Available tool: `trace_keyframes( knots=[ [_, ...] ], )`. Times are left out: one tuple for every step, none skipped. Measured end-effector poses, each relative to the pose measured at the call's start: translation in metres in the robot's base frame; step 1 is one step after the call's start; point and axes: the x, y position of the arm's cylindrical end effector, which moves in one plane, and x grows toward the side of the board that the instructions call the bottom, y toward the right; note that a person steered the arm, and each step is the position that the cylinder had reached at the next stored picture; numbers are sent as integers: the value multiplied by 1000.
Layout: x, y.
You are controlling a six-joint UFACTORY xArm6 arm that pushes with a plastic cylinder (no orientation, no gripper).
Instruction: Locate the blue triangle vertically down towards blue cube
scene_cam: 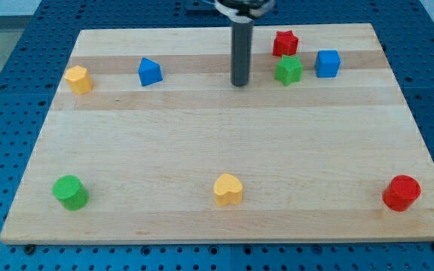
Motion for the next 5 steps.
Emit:
trace_keyframes(
  knots=[
    [-36,-50],
    [-75,-96],
    [-92,-140],
    [-67,-199],
    [-63,-205]
  ],
)
